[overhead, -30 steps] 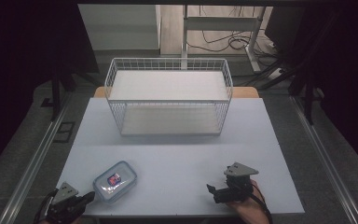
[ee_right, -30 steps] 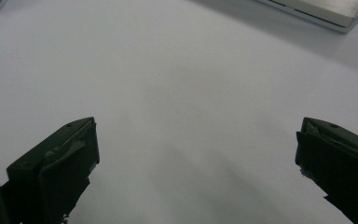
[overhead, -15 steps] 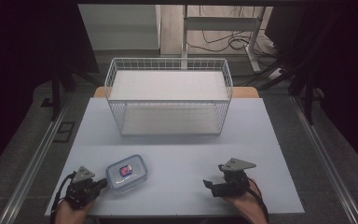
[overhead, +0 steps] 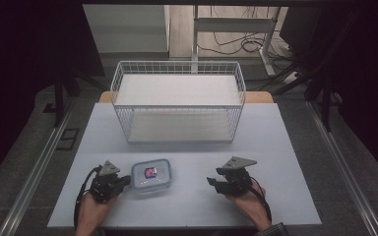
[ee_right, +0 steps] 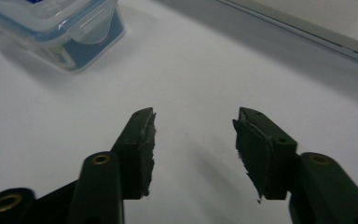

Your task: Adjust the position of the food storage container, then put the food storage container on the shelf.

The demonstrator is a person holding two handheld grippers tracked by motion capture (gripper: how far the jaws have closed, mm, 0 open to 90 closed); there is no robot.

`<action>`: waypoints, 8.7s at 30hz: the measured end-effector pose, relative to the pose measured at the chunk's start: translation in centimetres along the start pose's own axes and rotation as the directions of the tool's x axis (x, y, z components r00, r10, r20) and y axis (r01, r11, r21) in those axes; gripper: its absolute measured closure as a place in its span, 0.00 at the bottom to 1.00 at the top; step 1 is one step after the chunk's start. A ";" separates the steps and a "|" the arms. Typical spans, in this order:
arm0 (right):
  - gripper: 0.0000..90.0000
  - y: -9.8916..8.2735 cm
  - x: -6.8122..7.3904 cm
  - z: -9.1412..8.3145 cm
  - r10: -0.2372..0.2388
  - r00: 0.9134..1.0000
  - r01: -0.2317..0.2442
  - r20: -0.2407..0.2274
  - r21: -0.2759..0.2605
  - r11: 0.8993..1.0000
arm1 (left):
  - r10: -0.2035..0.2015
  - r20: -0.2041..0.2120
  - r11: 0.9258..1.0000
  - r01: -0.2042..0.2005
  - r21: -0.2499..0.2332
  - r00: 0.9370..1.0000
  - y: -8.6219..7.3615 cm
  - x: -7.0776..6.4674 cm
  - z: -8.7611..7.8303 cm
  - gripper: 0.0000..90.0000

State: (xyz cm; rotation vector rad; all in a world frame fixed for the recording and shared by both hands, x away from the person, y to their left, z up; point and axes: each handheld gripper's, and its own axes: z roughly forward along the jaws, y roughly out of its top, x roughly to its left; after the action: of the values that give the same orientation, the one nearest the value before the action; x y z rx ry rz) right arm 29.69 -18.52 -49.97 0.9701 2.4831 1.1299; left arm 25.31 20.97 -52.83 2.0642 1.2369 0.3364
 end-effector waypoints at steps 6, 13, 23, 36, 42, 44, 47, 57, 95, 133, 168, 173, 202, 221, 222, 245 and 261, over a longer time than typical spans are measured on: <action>0.84 1.8 0.0 1.5 0.031 0.998 -0.030 -0.056 0.017 0.999 | 0.039 0.027 0.999 -0.039 0.006 0.999 1.9 -1.4 1.7 0.98; 0.99 2.8 0.1 3.1 0.025 0.998 -0.022 -0.058 0.045 0.999 | 0.065 0.060 0.998 -0.066 0.000 0.996 3.8 -2.6 3.6 0.97; 0.97 1.4 -0.4 2.4 0.041 0.998 -0.037 -0.045 0.076 0.996 | 0.103 0.114 0.995 -0.104 -0.004 0.988 4.9 -4.5 4.8 0.96; 0.46 0.9 -1.7 0.0 0.074 0.997 -0.074 0.006 -0.001 0.997 | 0.045 0.132 0.996 -0.034 -0.084 0.990 4.1 -3.1 2.5 0.28; 0.38 1.5 -1.2 0.1 0.092 0.996 -0.092 -0.011 0.023 0.996 | 0.041 0.155 0.995 -0.027 -0.091 0.987 4.8 -3.4 2.3 0.15; 0.34 1.9 -0.9 0.3 0.084 0.996 -0.084 -0.021 0.018 0.996 | 0.051 0.178 0.995 -0.036 -0.092 0.983 5.2 -3.8 2.5 0.14; 0.31 2.3 -0.6 0.5 0.070 0.997 -0.069 -0.030 0.013 0.997 | 0.058 0.195 0.995 -0.040 -0.096 0.979 5.5 -4.0 2.6 0.11; 0.19 3.5 0.1 2.8 0.122 0.986 -0.122 -0.113 0.007 0.993 | 0.091 0.192 0.993 -0.075 -0.092 0.977 7.3 -5.2 4.5 0.09; 0.71 1.5 -0.7 0.9 0.209 0.927 -0.215 -0.312 0.018 0.977 | -0.066 0.457 0.987 0.126 -0.101 0.887 3.9 -2.8 3.2 0.77; 0.65 2.2 -0.8 0.2 0.243 0.904 -0.277 -0.351 -0.049 0.960 | -0.078 0.420 0.981 0.144 -0.127 0.904 5.1 -3.5 1.6 0.77; 0.63 17.6 -3.8 -4.6 0.102 0.946 -0.169 -0.309 -0.198 0.966 | -0.015 0.304 0.959 0.100 -0.267 0.953 17.5 -1.1 -6.0 0.77; 0.63 19.8 -4.5 -5.1 0.103 0.942 -0.178 -0.319 -0.215 0.960 | -0.006 0.303 0.955 0.096 -0.281 0.953 19.2 -0.5 -7.0 0.78; 0.62 24.5 -9.6 -1.0 0.198 0.928 -0.272 -0.316 -0.208 0.940 | -0.086 0.285 0.952 0.163 -0.258 0.955 25.3 4.1 -4.2 0.80; 0.57 24.9 -9.3 -0.4 0.188 0.972 -0.211 -0.141 -0.178 0.961 | -0.078 0.247 0.952 0.145 -0.268 0.966 26.6 3.4 -3.2 0.66; 0.57 24.9 -9.3 -0.3 0.193 0.971 -0.218 -0.142 -0.186 0.958 | -0.070 0.234 0.956 0.132 -0.261 0.970 26.8 3.3 -3.1 0.66; 0.55 24.8 -8.3 -1.1 0.157 0.984 -0.172 -0.081 -0.236 0.956 | -0.030 0.143 0.936 0.078 -0.343 0.989 26.5 3.1 -3.7 0.48; 0.34 22.8 -6.8 -1.8 0.088 0.995 -0.097 -0.049 -0.259 0.961 | 0.075 0.125 0.923 -0.021 -0.385 0.989 23.0 1.7 -3.9 0.17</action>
State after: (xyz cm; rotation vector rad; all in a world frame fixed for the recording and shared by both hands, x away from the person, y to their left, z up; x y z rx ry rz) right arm 44.65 -13.16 -32.22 1.0032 2.2594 1.4730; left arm 39.49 17.14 -34.61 1.7492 0.9518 0.4157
